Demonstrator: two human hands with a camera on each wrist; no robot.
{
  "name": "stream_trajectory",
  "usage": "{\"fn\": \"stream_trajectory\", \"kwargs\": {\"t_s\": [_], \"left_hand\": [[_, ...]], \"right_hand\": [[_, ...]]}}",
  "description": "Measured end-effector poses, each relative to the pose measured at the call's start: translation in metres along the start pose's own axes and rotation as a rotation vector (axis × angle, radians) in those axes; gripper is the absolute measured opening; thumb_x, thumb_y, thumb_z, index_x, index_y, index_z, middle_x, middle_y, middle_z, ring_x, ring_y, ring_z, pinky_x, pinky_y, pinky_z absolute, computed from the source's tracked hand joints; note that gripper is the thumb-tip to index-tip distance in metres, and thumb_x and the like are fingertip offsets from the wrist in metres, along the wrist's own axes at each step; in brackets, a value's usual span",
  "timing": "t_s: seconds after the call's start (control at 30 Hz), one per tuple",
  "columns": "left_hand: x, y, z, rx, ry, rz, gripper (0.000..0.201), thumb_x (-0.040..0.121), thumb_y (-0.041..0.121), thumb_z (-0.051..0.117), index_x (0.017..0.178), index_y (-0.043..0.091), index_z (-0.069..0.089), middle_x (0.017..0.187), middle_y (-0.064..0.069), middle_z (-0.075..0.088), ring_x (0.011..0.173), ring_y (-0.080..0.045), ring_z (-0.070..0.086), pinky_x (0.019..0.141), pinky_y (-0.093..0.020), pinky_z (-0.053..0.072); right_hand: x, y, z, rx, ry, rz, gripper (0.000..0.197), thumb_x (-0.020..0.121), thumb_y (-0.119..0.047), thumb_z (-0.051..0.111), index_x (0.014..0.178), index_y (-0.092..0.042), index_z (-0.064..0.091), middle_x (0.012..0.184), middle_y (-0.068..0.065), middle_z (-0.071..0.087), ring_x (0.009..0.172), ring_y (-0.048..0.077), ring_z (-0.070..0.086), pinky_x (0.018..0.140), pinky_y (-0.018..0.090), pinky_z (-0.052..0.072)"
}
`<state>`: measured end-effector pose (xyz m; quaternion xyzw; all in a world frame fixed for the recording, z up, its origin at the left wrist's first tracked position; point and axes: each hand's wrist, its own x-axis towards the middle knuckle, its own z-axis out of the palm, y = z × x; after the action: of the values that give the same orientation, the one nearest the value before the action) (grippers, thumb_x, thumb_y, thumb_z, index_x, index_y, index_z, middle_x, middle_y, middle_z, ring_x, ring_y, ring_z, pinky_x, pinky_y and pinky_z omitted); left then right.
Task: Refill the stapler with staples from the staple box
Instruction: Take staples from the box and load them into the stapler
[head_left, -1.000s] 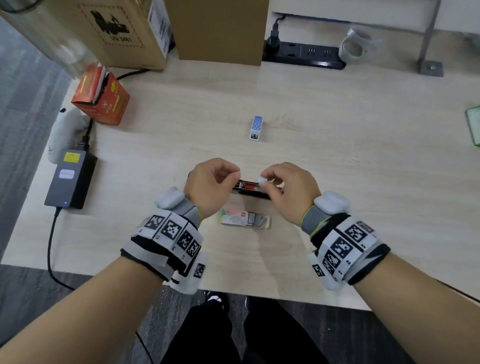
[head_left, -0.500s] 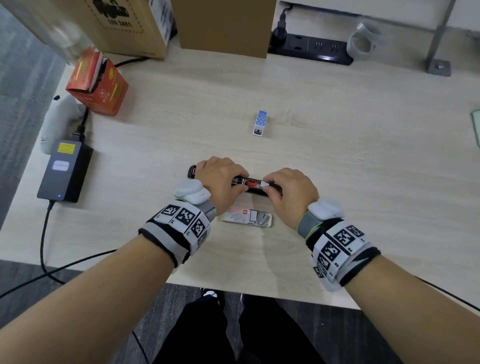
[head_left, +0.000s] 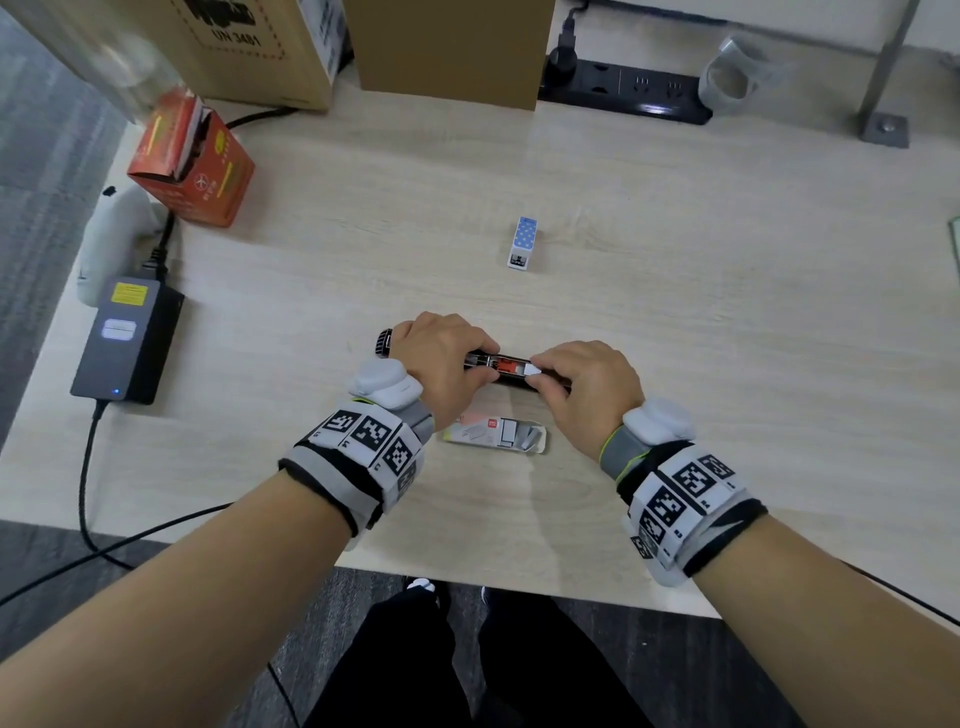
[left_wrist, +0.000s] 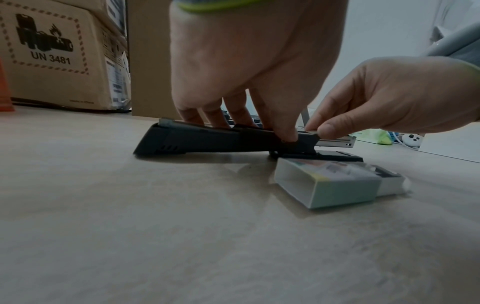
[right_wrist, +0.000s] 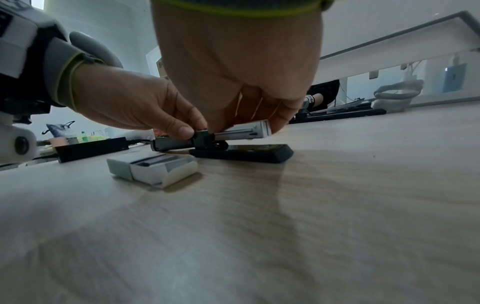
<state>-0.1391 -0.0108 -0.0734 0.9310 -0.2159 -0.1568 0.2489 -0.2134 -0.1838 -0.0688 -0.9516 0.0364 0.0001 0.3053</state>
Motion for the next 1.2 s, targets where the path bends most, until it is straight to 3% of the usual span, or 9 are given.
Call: {"fn": "stream_trajectory", "kwargs": {"t_s": [0.1, 0.23, 0.37, 0.57, 0.67, 0.77, 0.9, 1.07, 1.2], "left_hand": [[-0.001, 0.0, 0.0, -0.001, 0.013, 0.0, 0.024, 0.08, 0.039, 0.066, 0.103, 0.033, 0.065, 0.108, 0.006, 0.064, 0.108, -0.022, 0.049, 0.093, -0.038, 0.029], [-0.001, -0.001, 0.0, -0.014, 0.013, 0.001, 0.024, 0.079, 0.039, 0.066, 0.103, 0.033, 0.065, 0.106, 0.006, 0.065, 0.108, -0.022, 0.048, 0.092, -0.037, 0.028], [-0.002, 0.0, -0.001, -0.021, 0.002, 0.001, 0.024, 0.08, 0.038, 0.065, 0.103, 0.032, 0.065, 0.105, 0.005, 0.064, 0.107, -0.022, 0.048, 0.093, -0.037, 0.028], [-0.014, 0.007, 0.002, -0.01, 0.071, 0.111, 0.038, 0.078, 0.032, 0.068, 0.114, 0.026, 0.06, 0.111, 0.0, 0.06, 0.107, -0.026, 0.05, 0.09, -0.038, 0.031], [-0.029, 0.013, 0.004, -0.01, 0.117, 0.203, 0.033, 0.077, 0.029, 0.069, 0.109, 0.023, 0.062, 0.107, -0.001, 0.061, 0.102, -0.027, 0.051, 0.085, -0.035, 0.031], [-0.045, 0.015, 0.014, -0.026, 0.081, 0.283, 0.026, 0.076, 0.034, 0.065, 0.099, 0.022, 0.063, 0.1, 0.0, 0.062, 0.095, -0.025, 0.052, 0.079, -0.034, 0.033], [-0.059, 0.013, 0.028, -0.014, -0.019, 0.289, 0.035, 0.072, 0.04, 0.068, 0.102, 0.025, 0.06, 0.104, 0.002, 0.06, 0.098, -0.022, 0.048, 0.08, -0.034, 0.031], [-0.06, 0.014, 0.033, 0.0, -0.027, 0.243, 0.036, 0.071, 0.033, 0.067, 0.105, 0.024, 0.059, 0.101, 0.0, 0.061, 0.098, -0.023, 0.047, 0.08, -0.037, 0.032], [-0.06, 0.012, 0.035, 0.018, -0.039, 0.222, 0.034, 0.073, 0.034, 0.062, 0.105, 0.024, 0.06, 0.1, 0.0, 0.061, 0.101, -0.023, 0.046, 0.082, -0.037, 0.032]], "right_hand": [[0.003, 0.001, 0.002, 0.032, -0.04, 0.104, 0.027, 0.076, -0.021, 0.074, 0.103, -0.015, 0.07, 0.1, 0.008, 0.07, 0.093, 0.031, 0.058, 0.081, 0.034, 0.041], [-0.004, 0.007, 0.004, 0.032, 0.028, 0.071, 0.015, 0.071, -0.019, 0.077, 0.083, -0.015, 0.069, 0.095, 0.005, 0.067, 0.086, 0.027, 0.056, 0.077, 0.033, 0.043], [-0.009, 0.01, 0.007, 0.017, -0.006, 0.084, 0.017, 0.072, -0.018, 0.077, 0.087, -0.015, 0.073, 0.107, 0.007, 0.065, 0.096, 0.029, 0.056, 0.084, 0.04, 0.044], [-0.024, 0.009, -0.002, 0.025, 0.121, -0.006, 0.007, 0.075, -0.013, 0.072, 0.081, -0.016, 0.069, 0.091, 0.004, 0.061, 0.084, 0.024, 0.051, 0.073, 0.035, 0.042], [-0.036, 0.01, -0.002, 0.01, -0.026, -0.107, 0.006, 0.077, -0.016, 0.07, 0.081, -0.019, 0.07, 0.081, 0.004, 0.06, 0.076, 0.027, 0.052, 0.068, 0.036, 0.042], [-0.042, 0.014, 0.003, -0.009, -0.15, -0.157, 0.007, 0.077, -0.018, 0.069, 0.082, -0.022, 0.072, 0.077, 0.003, 0.06, 0.072, 0.03, 0.051, 0.065, 0.038, 0.043], [-0.043, 0.013, 0.004, 0.0, -0.162, -0.145, 0.01, 0.076, -0.015, 0.069, 0.083, -0.023, 0.072, 0.078, 0.004, 0.06, 0.074, 0.031, 0.053, 0.065, 0.039, 0.044], [-0.041, 0.009, 0.006, -0.029, -0.195, -0.167, 0.013, 0.076, -0.011, 0.07, 0.085, -0.019, 0.072, 0.076, 0.008, 0.059, 0.072, 0.033, 0.054, 0.061, 0.039, 0.045], [-0.04, 0.01, 0.008, -0.037, -0.229, -0.137, 0.008, 0.074, -0.01, 0.069, 0.081, -0.013, 0.069, 0.079, 0.012, 0.06, 0.075, 0.035, 0.054, 0.065, 0.041, 0.047]]}}
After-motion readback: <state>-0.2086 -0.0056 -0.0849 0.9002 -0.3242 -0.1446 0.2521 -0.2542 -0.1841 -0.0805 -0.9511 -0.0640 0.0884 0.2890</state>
